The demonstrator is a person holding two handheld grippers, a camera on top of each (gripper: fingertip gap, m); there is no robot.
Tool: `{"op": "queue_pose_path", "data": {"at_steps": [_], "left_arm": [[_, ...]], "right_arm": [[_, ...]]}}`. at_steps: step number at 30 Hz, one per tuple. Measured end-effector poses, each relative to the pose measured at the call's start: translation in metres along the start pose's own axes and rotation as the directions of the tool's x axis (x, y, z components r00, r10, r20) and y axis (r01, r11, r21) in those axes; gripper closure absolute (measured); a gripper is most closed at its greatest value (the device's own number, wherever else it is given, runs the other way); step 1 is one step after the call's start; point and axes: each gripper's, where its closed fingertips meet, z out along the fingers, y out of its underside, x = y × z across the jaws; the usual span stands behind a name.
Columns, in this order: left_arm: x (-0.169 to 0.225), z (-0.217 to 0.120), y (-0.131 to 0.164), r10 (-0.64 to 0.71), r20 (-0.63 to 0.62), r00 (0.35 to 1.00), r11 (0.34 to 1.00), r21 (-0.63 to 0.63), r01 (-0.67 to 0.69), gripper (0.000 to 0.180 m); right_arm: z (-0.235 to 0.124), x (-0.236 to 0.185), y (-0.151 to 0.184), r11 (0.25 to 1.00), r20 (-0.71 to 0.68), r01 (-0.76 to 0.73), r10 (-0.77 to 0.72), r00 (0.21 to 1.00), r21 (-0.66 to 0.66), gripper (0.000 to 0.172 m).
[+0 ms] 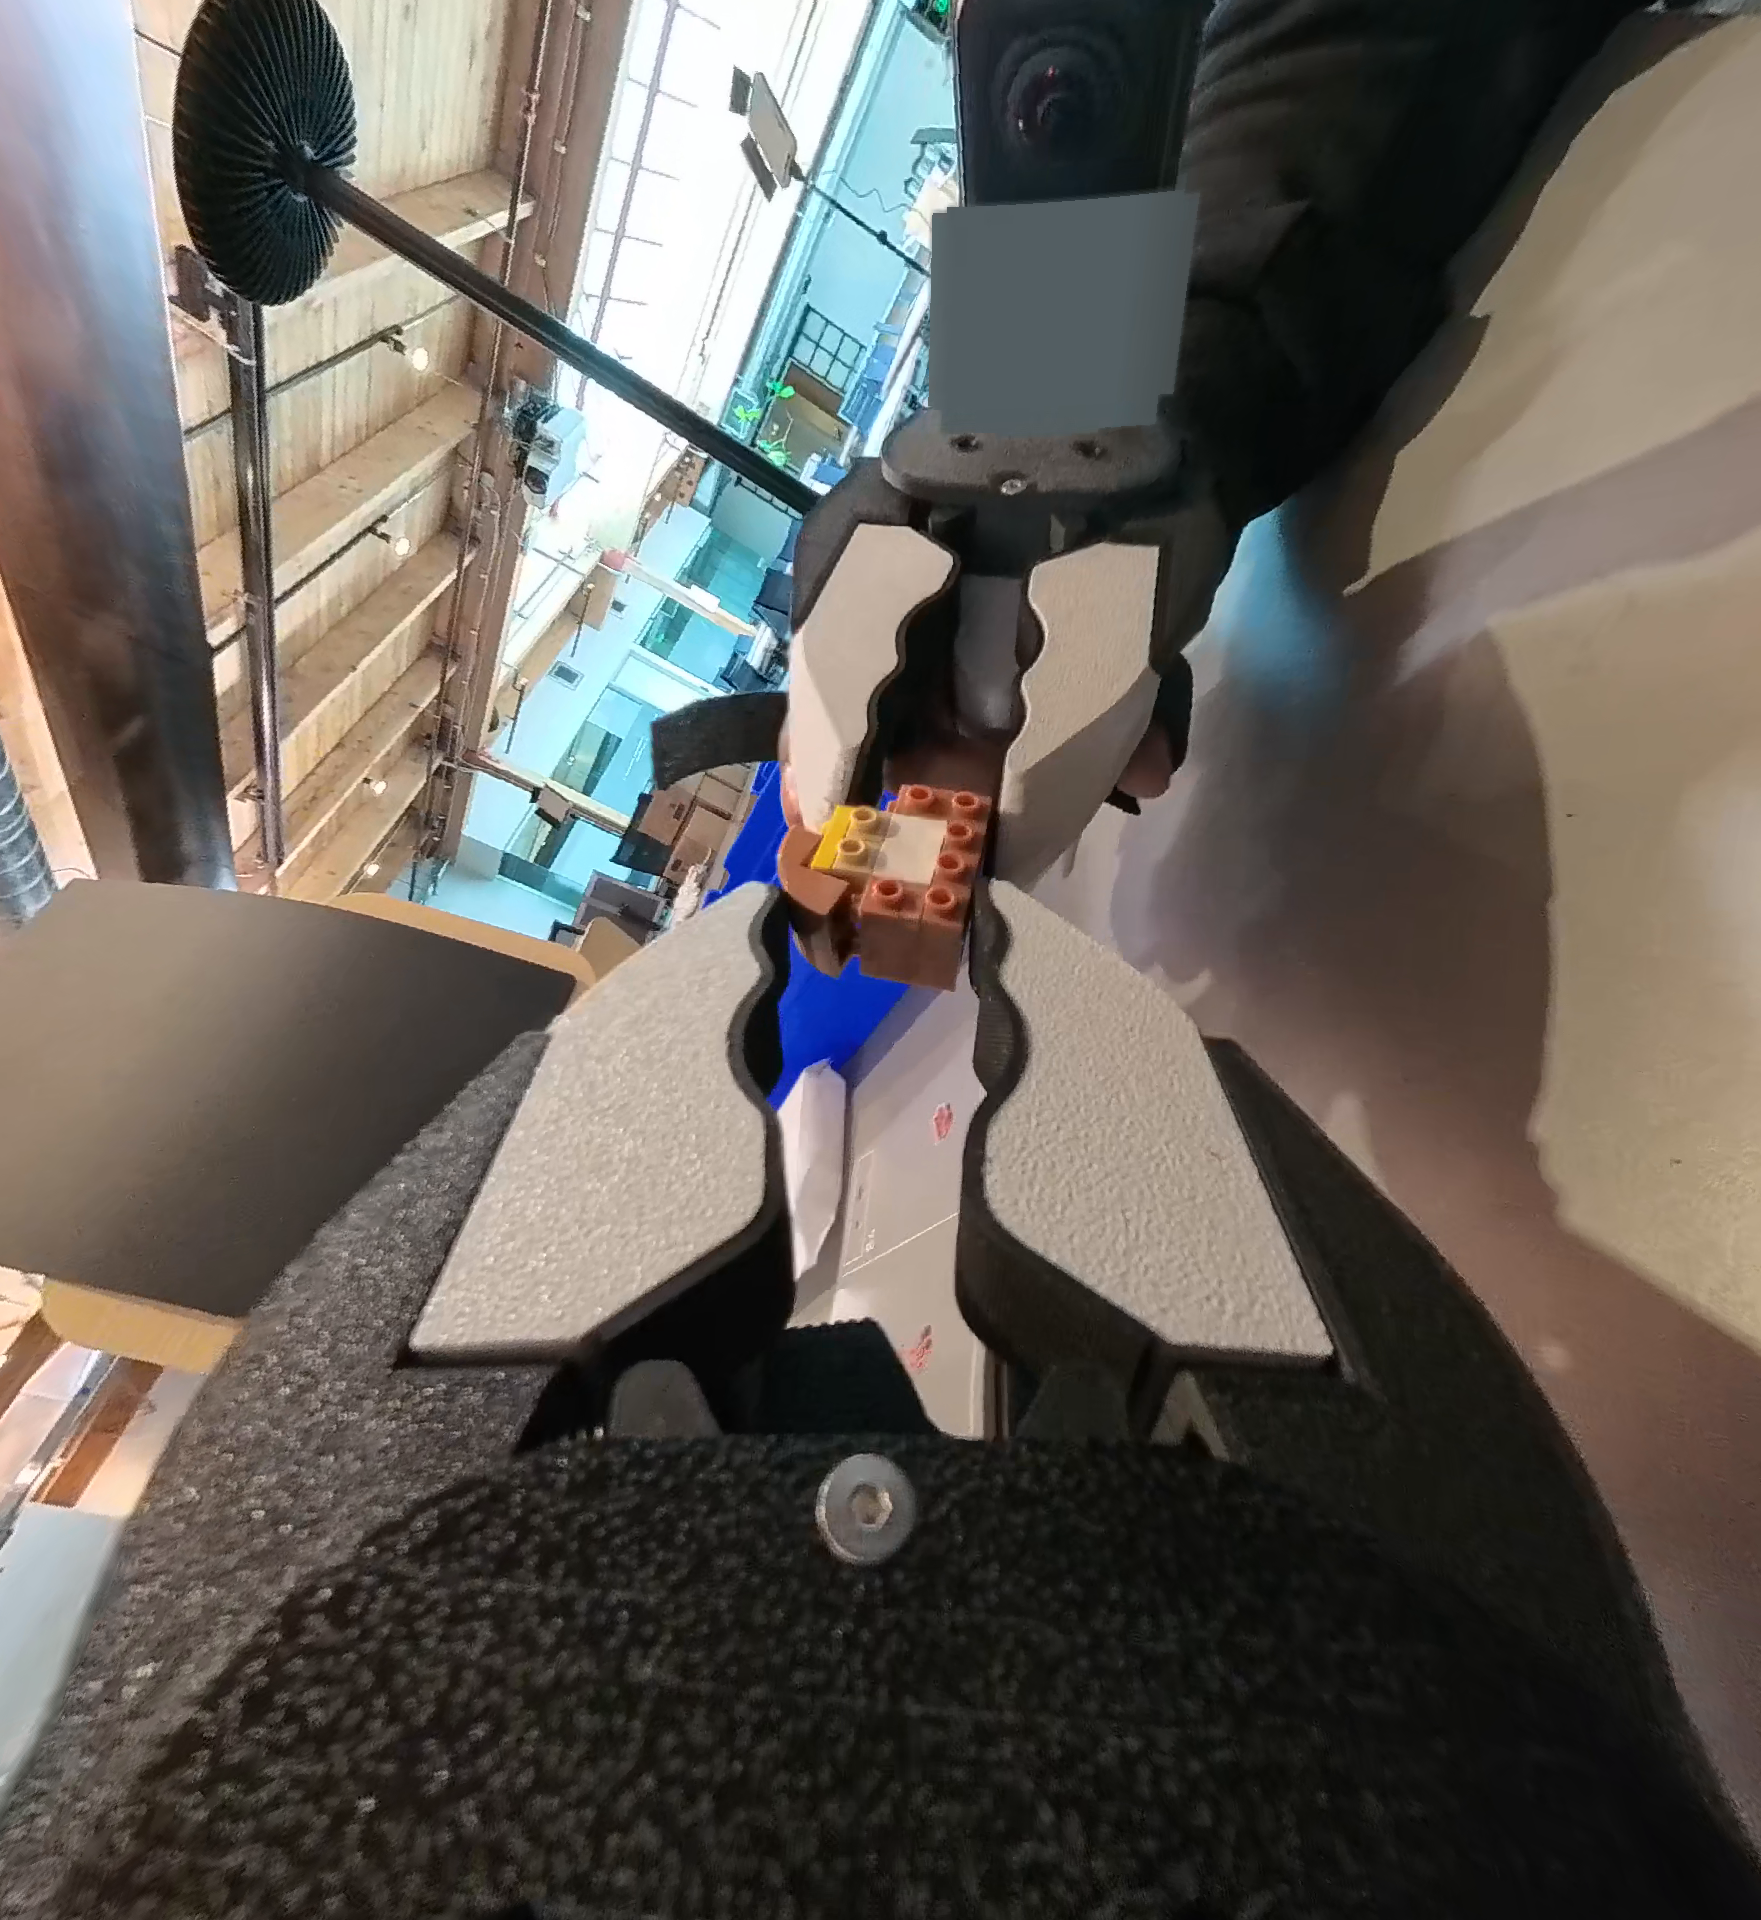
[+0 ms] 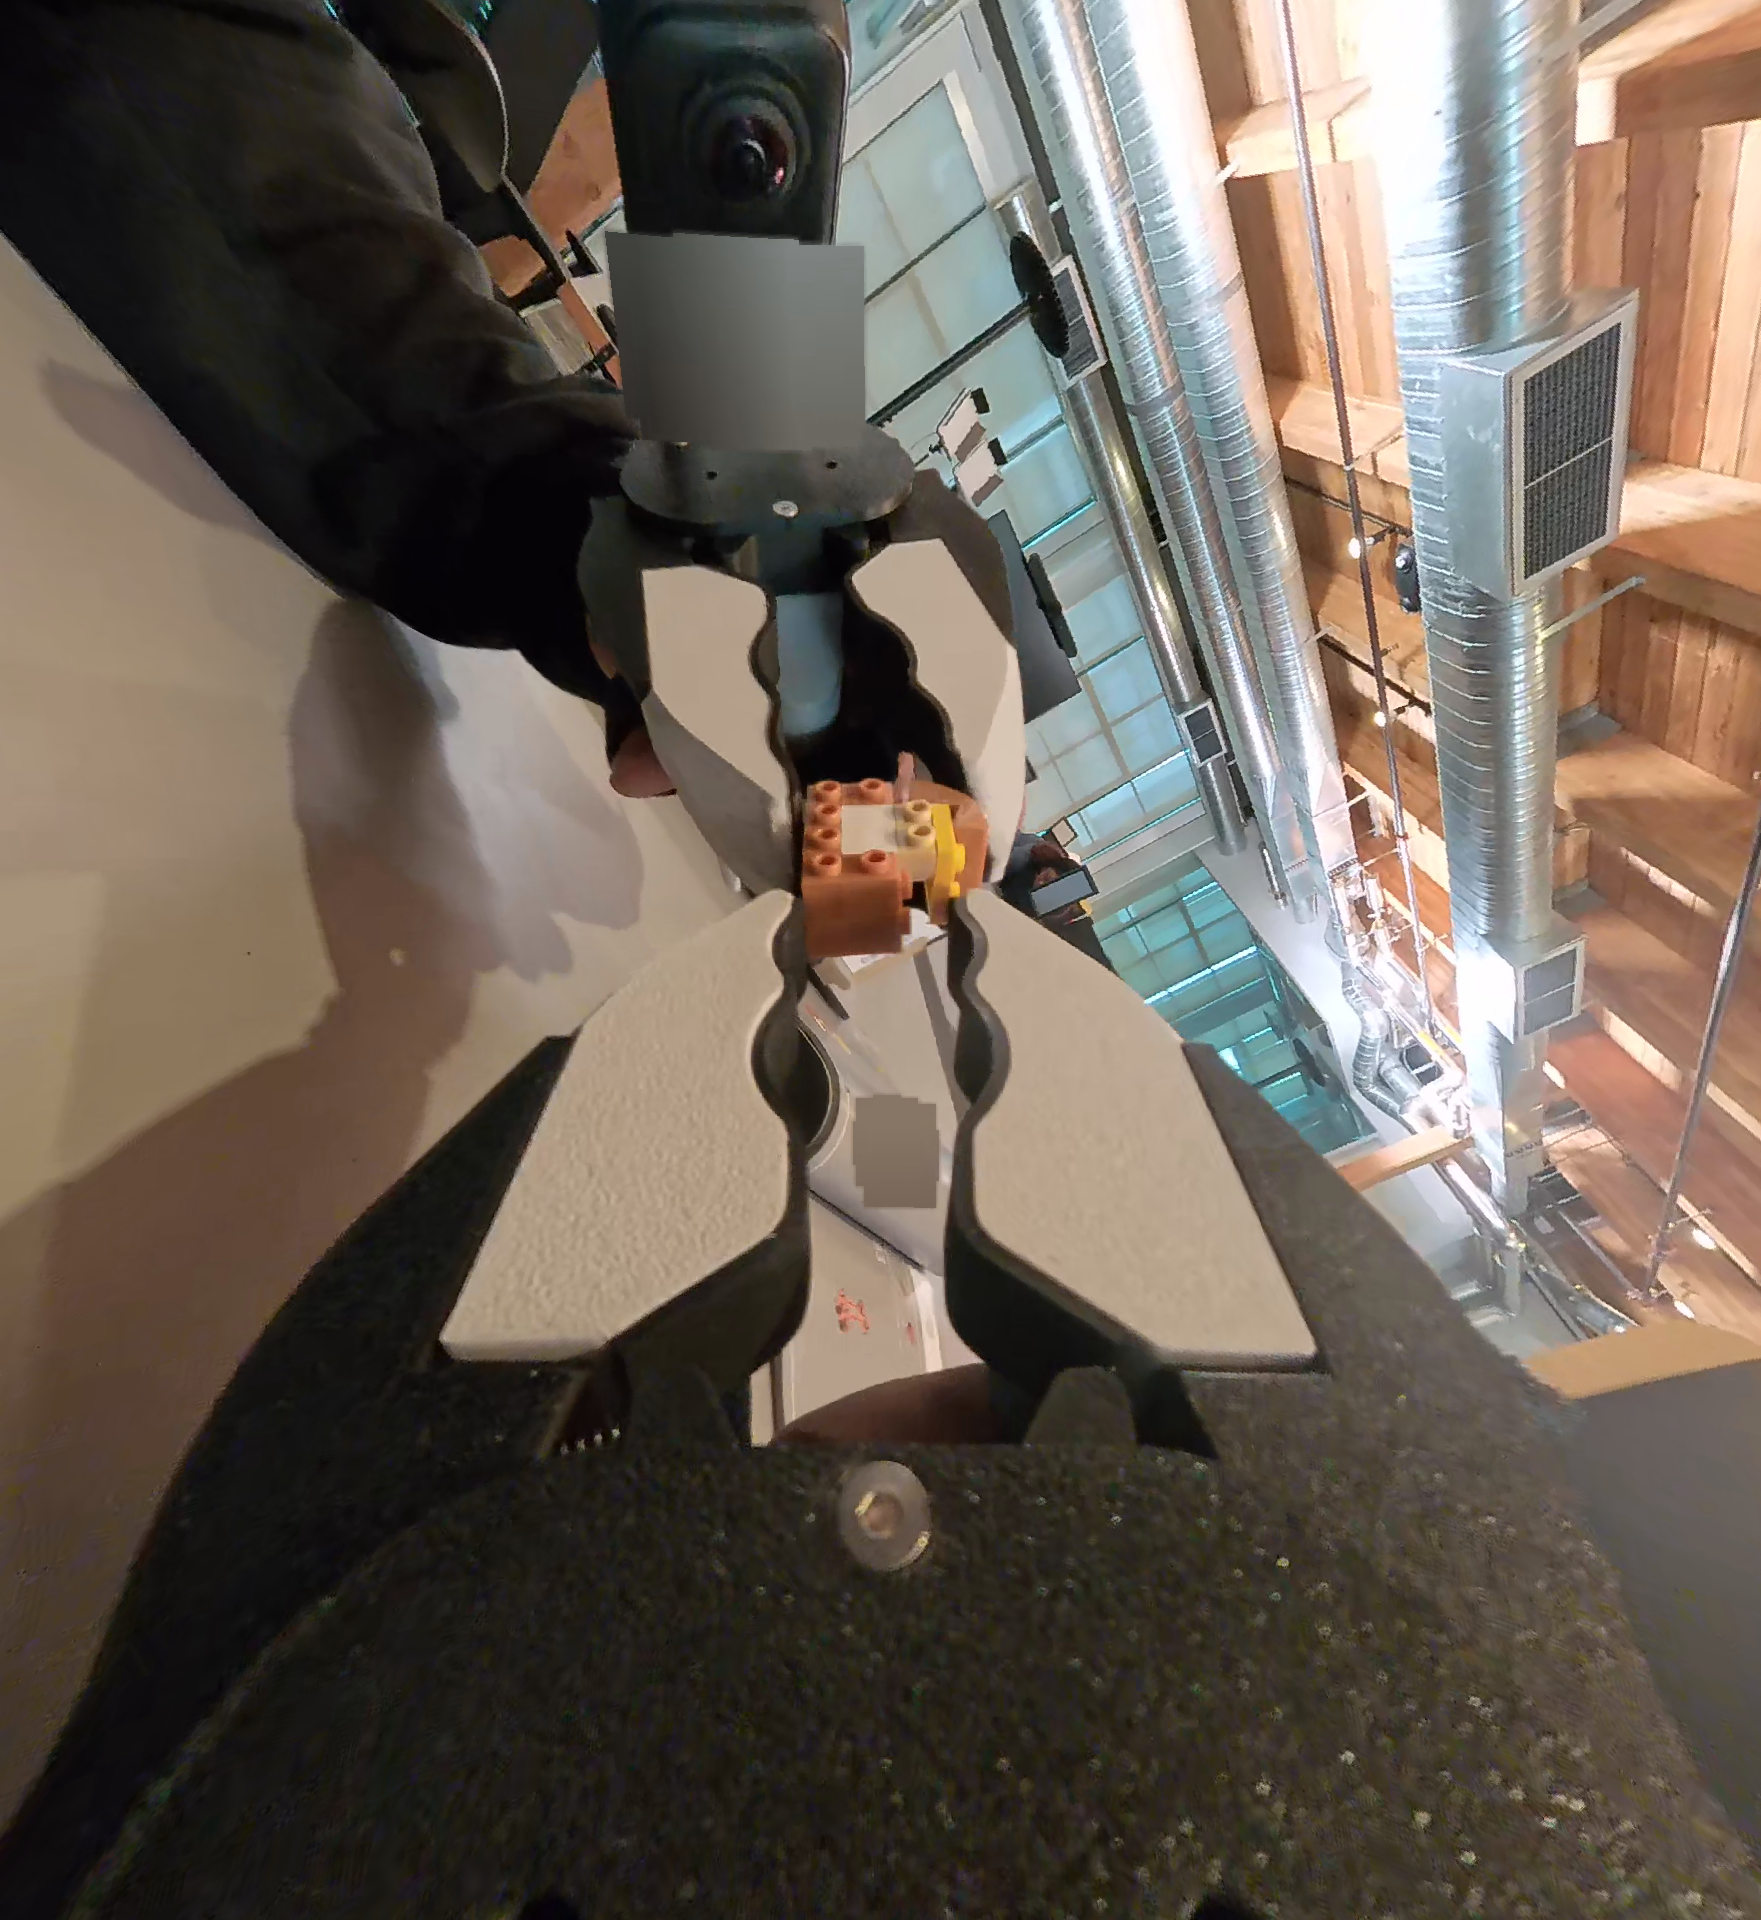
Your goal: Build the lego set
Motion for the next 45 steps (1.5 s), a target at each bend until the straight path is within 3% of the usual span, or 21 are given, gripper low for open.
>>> {"op": "queue_pose_path", "data": {"at_steps": [13,17,33,45], "left_arm": [[-0.009,-0.002,0.003,-0.028,0.045,0.999,1.0,-0.004,0.028,0.139],[-0.01,-0.004,0.001,-0.019,0.049,0.999,1.0,0.01,0.019,0.152],[-0.015,-0.004,-0.002,0.05,0.111,0.993,0.999,-0.001,-0.05,0.154],[-0.012,-0.002,-0.003,0.036,0.088,0.995,0.999,0.007,-0.037,0.138]], "right_arm": [[0.0,0.006,0.002,1.0,-0.045,-0.008,0.007,0.999,-0.002,0.147],[-0.002,0.012,0.0,0.998,-0.054,-0.062,0.063,0.997,0.016,0.147],[-0.002,0.017,0.001,0.994,-0.068,-0.104,0.105,0.992,0.022,0.147],[-0.001,0.009,-0.001,1.0,-0.035,-0.024,0.024,0.999,0.009,0.147]]}}
